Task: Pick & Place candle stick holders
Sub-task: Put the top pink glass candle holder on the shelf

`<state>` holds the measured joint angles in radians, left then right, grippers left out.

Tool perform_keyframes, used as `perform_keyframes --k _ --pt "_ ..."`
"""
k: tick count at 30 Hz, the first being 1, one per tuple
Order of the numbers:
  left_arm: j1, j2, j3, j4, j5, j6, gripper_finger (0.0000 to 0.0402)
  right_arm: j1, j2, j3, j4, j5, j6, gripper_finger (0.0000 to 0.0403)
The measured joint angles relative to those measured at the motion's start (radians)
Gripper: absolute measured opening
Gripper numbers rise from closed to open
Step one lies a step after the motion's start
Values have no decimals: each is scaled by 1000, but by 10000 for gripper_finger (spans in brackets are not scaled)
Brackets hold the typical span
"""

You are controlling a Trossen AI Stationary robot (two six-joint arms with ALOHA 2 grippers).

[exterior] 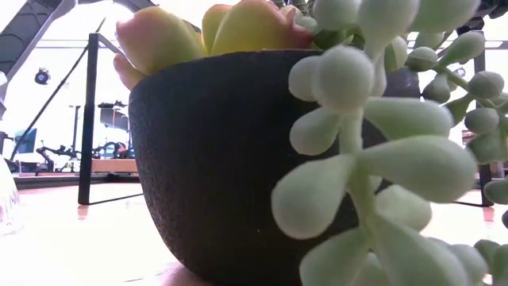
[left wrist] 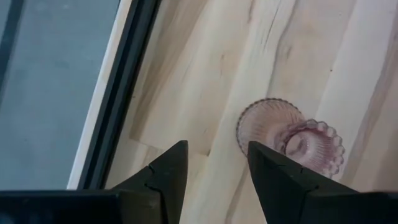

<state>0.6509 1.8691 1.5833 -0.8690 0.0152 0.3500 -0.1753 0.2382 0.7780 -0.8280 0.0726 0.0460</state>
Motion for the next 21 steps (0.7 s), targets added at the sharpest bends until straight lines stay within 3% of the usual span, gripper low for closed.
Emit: perform_keyframes --k 9,18,21 --pt "-10 -6 0 -4 6 25 170 0 0 0 0 0 0 8" --pt "-14 -7 24 -60 216 67 170 0 0 0 0 0 0 8" --pt "-16 -5 24 -59 220 69 170 0 0 0 0 0 0 8"
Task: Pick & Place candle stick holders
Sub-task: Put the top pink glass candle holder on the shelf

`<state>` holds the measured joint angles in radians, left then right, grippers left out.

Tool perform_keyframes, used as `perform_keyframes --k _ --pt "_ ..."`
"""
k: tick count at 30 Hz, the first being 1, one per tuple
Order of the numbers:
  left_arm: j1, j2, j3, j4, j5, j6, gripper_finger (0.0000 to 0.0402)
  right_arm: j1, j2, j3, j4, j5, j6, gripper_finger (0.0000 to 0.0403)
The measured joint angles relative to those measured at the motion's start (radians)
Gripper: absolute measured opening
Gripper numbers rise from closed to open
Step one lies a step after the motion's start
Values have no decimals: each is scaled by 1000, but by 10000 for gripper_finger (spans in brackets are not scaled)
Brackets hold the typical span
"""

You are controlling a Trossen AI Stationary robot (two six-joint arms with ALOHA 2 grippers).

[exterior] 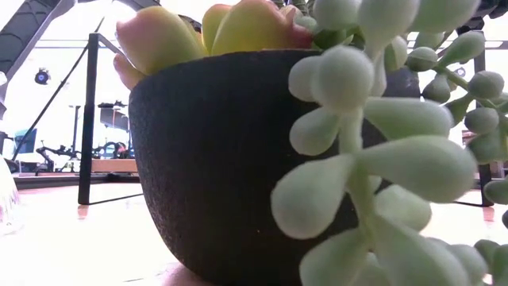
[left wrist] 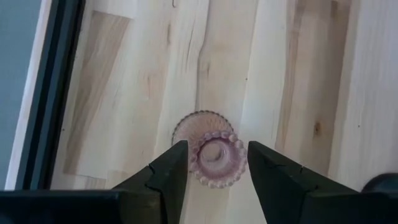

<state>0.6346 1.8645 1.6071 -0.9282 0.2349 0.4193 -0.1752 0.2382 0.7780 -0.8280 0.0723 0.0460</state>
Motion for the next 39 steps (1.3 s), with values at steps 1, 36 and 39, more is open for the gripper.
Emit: perform_keyframes --k 1,36,39 --pt "0 2 -2 0 -2 2 170 0 0 0 0 0 0 8" --pt "-30 0 -152 108 -113 -13 133 0 0 0 0 0 0 8" --pt "-31 0 -147 104 -112 -8 106 0 0 0 0 0 0 8"
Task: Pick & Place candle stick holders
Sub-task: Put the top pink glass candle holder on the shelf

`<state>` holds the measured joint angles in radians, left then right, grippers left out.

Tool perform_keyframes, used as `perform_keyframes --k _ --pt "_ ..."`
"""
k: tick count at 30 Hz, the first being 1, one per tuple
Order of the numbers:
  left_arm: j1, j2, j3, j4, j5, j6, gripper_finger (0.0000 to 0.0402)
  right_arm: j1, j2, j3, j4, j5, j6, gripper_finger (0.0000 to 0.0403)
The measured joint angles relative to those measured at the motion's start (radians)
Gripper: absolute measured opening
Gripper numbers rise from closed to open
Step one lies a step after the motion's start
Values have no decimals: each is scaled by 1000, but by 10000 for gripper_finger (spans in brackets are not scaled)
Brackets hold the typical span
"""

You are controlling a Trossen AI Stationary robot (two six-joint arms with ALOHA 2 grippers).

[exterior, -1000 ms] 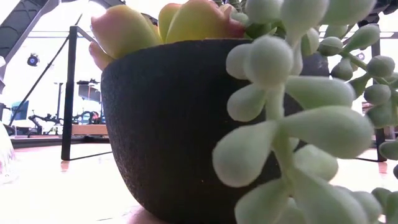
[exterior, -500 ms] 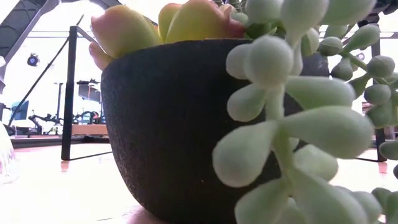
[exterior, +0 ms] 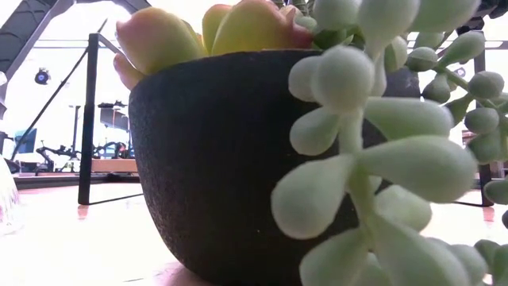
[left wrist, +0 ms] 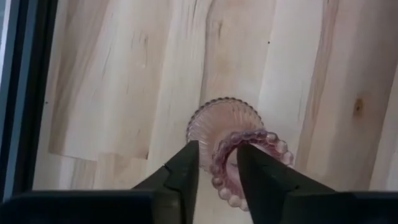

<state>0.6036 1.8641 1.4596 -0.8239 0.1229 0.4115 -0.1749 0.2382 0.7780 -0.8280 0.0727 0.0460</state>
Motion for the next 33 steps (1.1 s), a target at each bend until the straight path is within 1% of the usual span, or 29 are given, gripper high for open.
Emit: perform_keyframes --k 5,11,15,27,30,33 --pt "-1 1 13 -5 13 38 35 0 0 0 0 0 0 8" --pt "-3 1 20 9 42 75 33 0 0 0 0 0 0 8" --pt "-12 9 72 -44 35 88 32 0 0 0 0 0 0 8" --pt "-103 13 351 -210 39 225 32 0 0 0 0 0 0 8" --pt "-127 69 449 -303 33 244 32 0 0 0 0 0 0 8" --pt "-158 162 591 -424 21 249 31 0 0 0 0 0 0 8"
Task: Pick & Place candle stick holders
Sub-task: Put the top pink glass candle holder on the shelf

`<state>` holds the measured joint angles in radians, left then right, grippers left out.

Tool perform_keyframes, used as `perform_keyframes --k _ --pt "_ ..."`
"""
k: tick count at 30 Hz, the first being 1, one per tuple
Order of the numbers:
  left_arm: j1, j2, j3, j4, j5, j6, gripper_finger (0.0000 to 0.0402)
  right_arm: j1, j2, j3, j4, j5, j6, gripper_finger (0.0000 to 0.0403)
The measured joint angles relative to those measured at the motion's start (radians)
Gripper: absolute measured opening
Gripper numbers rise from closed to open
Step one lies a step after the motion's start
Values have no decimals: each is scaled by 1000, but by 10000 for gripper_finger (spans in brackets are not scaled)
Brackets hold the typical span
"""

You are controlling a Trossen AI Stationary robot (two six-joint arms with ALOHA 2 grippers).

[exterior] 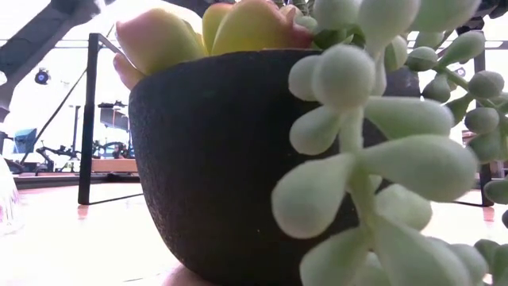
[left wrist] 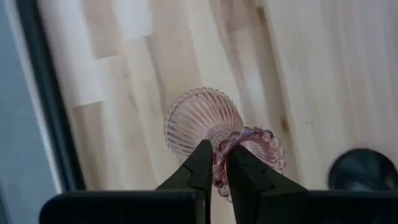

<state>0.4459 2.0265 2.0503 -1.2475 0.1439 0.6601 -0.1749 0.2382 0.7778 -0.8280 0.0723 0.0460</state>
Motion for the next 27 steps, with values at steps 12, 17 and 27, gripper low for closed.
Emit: perform_keyframes --k 12,17,27 --pt "-100 131 283 -162 -15 -2 31 0 0 0 0 0 0 8" --pt "-138 108 265 -178 -14 13 31 0 0 0 0 0 0 8" --pt "-182 100 251 -205 -6 133 31 0 0 0 0 0 1 8"
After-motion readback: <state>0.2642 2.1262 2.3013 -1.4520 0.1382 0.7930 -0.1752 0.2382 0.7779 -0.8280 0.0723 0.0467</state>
